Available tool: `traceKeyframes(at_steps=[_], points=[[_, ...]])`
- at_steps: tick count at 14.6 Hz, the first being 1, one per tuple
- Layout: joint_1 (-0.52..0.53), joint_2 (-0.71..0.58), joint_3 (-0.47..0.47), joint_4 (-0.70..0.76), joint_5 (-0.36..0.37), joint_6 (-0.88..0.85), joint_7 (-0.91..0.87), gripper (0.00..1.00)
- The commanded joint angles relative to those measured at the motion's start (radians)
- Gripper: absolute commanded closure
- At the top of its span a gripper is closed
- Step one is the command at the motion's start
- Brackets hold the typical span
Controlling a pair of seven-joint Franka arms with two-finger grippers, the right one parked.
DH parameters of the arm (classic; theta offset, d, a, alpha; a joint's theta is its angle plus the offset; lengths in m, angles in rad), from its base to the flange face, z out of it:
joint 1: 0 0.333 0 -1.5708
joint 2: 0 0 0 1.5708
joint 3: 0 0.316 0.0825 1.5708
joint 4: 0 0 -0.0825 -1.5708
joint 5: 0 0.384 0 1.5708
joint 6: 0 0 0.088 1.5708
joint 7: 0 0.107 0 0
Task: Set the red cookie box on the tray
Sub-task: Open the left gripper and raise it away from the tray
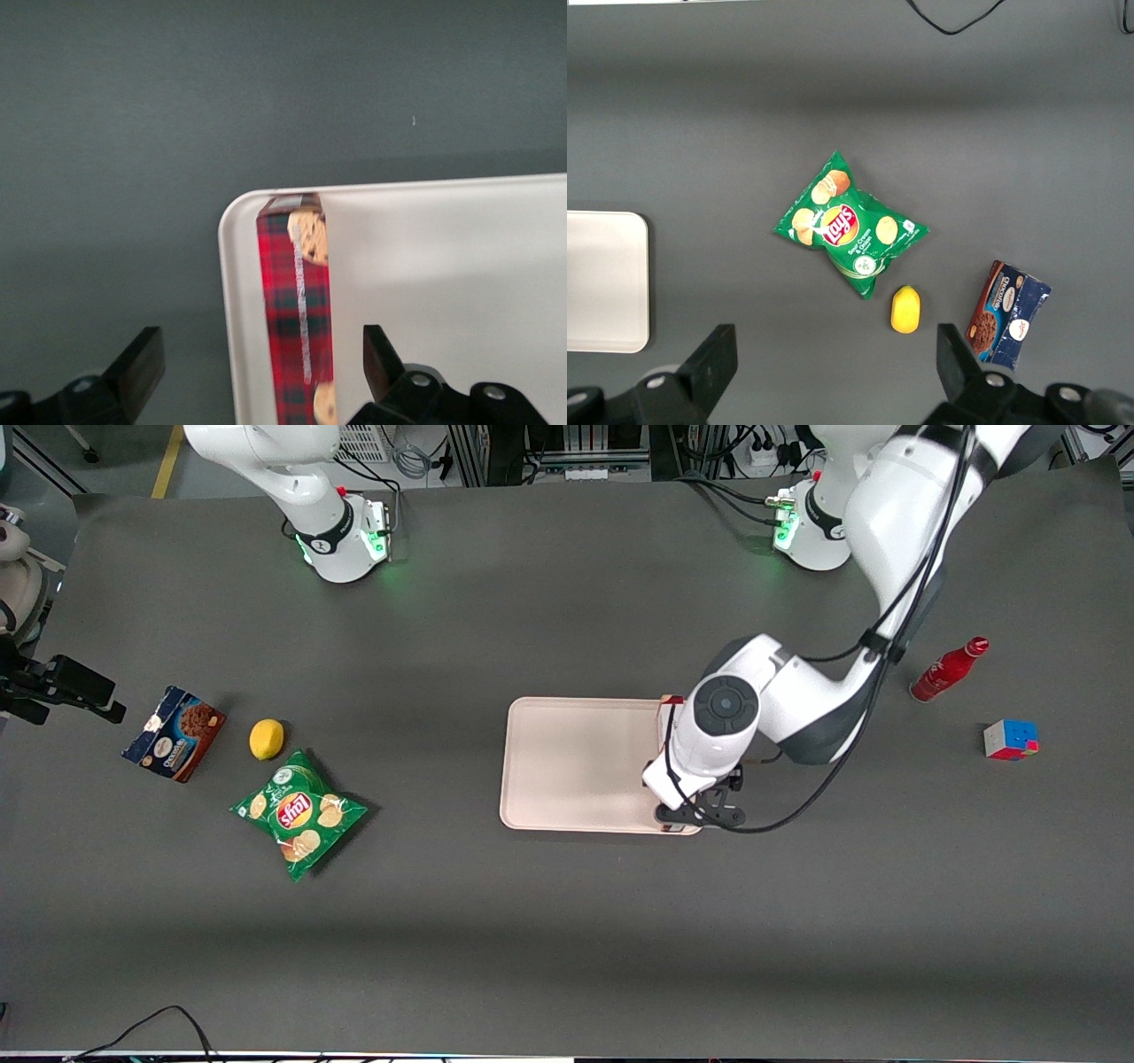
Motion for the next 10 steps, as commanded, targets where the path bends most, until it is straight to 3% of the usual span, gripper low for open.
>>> traceKeyframes(at_steps=[1, 5, 10], points=[[0.004, -0.227, -0.005, -0.005, -0.137, -0.190, 0.109, 0.00], [0.018, -0.423, 0.174, -0.004, -0.312, -0.354, 0.406, 0.00], [0.018, -0.551, 0.390, -0.005, -0.319, -0.485, 0.562, 0.00]])
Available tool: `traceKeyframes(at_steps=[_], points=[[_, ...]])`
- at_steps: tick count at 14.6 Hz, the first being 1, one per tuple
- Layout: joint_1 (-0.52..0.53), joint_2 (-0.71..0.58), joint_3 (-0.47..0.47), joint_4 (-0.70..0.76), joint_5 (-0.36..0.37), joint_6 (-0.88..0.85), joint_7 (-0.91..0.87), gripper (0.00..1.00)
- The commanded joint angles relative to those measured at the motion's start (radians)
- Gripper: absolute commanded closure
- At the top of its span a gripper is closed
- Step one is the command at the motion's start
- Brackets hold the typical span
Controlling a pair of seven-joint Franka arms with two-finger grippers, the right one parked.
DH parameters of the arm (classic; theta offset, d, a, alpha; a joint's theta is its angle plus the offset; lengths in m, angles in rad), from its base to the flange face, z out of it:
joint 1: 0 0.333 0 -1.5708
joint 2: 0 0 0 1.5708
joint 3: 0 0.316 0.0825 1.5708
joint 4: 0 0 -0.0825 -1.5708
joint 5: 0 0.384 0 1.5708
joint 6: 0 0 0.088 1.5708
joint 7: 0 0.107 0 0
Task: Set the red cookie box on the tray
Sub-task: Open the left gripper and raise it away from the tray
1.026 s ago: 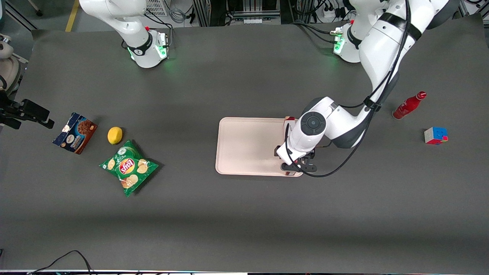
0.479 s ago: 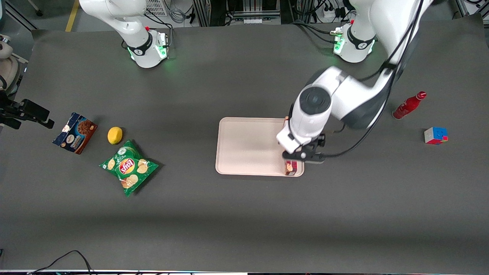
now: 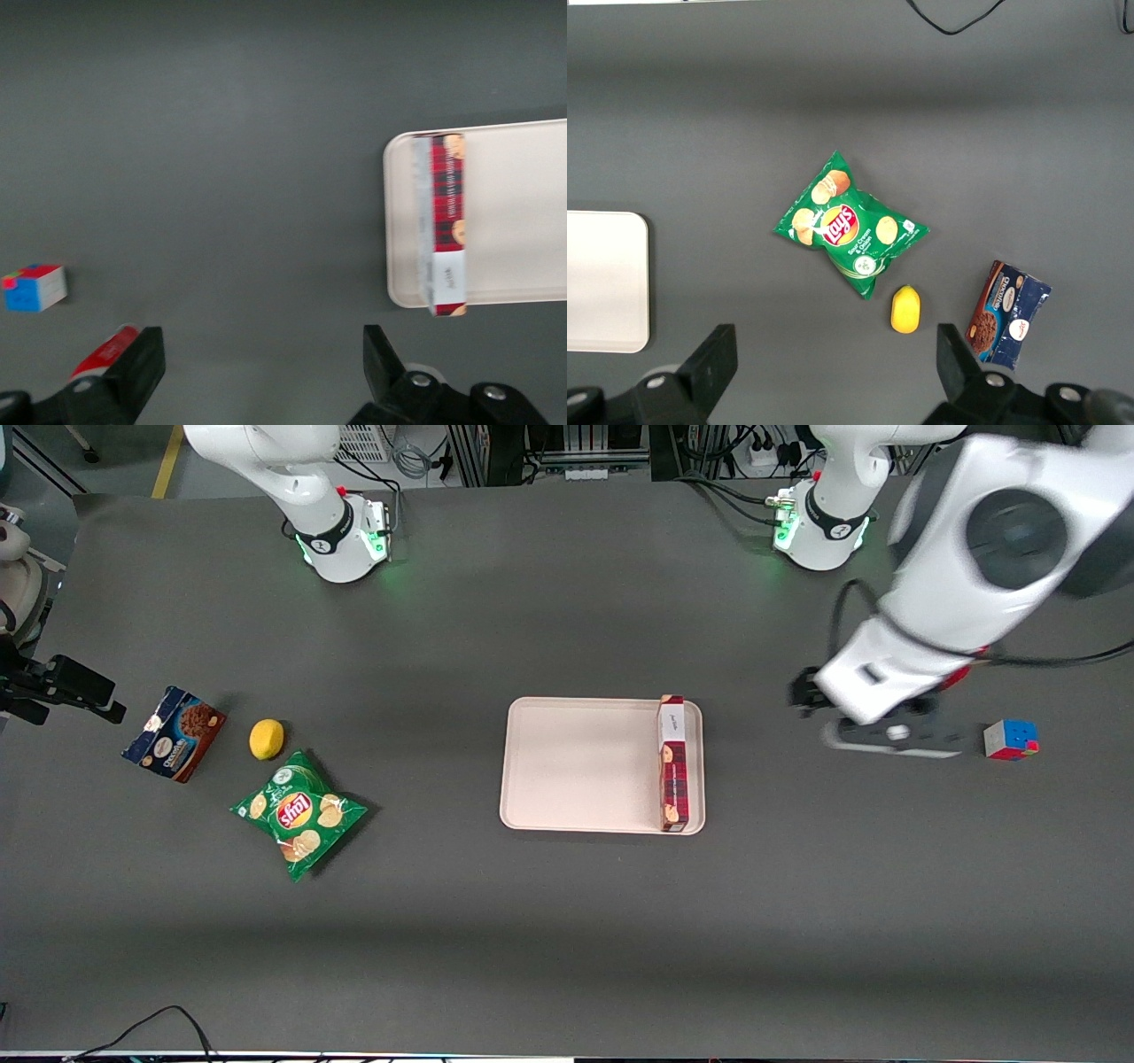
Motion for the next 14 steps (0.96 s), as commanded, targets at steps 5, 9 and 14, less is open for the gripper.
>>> traceKeyframes(at_steps=[5, 9, 14], points=[[-0.007, -0.082, 0.288, -0.052, -0.073, -0.019, 0.306, 0.00], [-0.008, -0.074, 0.305, -0.068, -0.083, 0.026, 0.306, 0.00], [-0.013, -0.082, 0.304, -0.068, -0.092, 0.013, 0.305, 0.00]])
